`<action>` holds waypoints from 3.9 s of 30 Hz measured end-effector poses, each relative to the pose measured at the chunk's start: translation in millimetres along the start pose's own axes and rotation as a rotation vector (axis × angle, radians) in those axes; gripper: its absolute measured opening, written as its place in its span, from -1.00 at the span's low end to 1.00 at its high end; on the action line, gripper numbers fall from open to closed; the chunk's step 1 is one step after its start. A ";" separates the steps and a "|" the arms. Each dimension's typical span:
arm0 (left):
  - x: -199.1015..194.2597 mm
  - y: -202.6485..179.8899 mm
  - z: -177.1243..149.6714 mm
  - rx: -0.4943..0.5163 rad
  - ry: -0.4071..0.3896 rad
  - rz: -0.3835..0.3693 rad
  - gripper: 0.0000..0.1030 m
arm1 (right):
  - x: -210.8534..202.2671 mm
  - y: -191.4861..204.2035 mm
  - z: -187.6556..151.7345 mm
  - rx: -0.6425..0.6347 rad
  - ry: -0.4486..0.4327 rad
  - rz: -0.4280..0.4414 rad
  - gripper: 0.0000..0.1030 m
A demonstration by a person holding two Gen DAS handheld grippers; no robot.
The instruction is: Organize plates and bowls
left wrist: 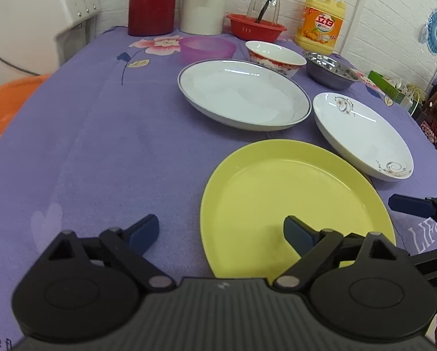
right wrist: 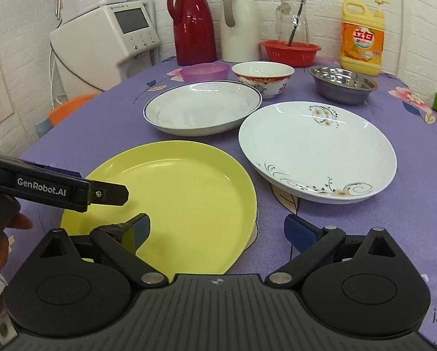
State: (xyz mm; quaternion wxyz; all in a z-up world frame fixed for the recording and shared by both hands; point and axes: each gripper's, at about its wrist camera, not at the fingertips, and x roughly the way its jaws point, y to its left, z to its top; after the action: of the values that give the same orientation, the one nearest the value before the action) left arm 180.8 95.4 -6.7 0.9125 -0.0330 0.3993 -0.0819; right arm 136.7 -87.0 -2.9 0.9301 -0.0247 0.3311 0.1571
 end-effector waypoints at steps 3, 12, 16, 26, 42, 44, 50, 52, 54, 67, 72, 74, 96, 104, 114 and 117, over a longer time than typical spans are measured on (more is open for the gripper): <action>0.0 -7.2 -2.7 0.046 -0.001 0.016 0.47 | 5.7 -1.8 -1.2 0.027 0.022 0.034 1.00; -4.8 -19.7 -7.6 0.033 -0.025 -0.009 -0.14 | 2.7 5.0 -6.0 0.030 -0.024 -0.031 0.87; -16.5 -15.4 -3.7 0.014 -0.040 0.010 -0.14 | -3.6 12.3 1.6 0.041 -0.056 -0.025 0.93; -26.2 30.3 -5.4 -0.064 -0.024 0.093 -0.14 | 21.8 49.1 20.0 0.016 -0.052 0.087 1.00; -11.6 41.4 1.9 -0.134 -0.047 0.036 0.10 | 32.0 6.6 29.1 0.191 -0.039 0.140 1.00; -11.9 42.2 2.7 -0.141 -0.050 0.039 0.10 | 36.9 1.4 30.6 0.201 -0.029 0.139 1.00; -10.0 43.0 9.5 -0.145 -0.061 0.034 0.13 | 38.4 -14.0 32.9 0.214 -0.038 0.100 1.00; -8.8 43.4 11.8 -0.149 -0.063 0.028 0.13 | 39.1 -21.9 33.5 0.231 -0.039 0.087 1.00; -7.8 42.8 14.1 -0.144 -0.067 0.032 0.12 | 40.0 -33.2 33.7 0.255 -0.040 0.074 1.00; 12.8 55.8 66.5 -0.125 -0.104 0.007 0.21 | 45.1 -37.1 61.1 0.196 -0.071 0.123 1.00; 46.3 65.7 108.5 -0.121 -0.077 -0.033 0.22 | 73.2 -41.4 100.9 0.146 -0.113 0.082 1.00; 60.2 68.6 120.6 -0.119 -0.069 -0.061 0.31 | 90.4 -45.1 110.4 0.129 -0.110 0.057 1.00; 109.5 52.5 130.5 -0.029 -0.046 -0.090 0.21 | 139.4 -33.5 104.5 0.006 -0.018 0.026 1.00; 111.0 42.3 127.9 0.032 -0.062 -0.041 -0.15 | 137.7 -30.9 100.6 -0.031 -0.025 0.023 1.00; 91.6 26.0 138.8 -0.020 -0.081 -0.008 -0.32 | 118.3 -18.9 109.9 -0.023 -0.066 0.009 1.00; 74.1 22.8 145.6 -0.001 -0.129 0.013 -0.31 | 104.5 -14.4 116.6 -0.011 -0.107 0.019 1.00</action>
State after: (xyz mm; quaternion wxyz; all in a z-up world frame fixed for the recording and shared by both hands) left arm 340.0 104.0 35.7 0.9369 -0.0359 0.3398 -0.0734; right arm 288.4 -54.4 22.0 0.9447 -0.0180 0.2803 0.1690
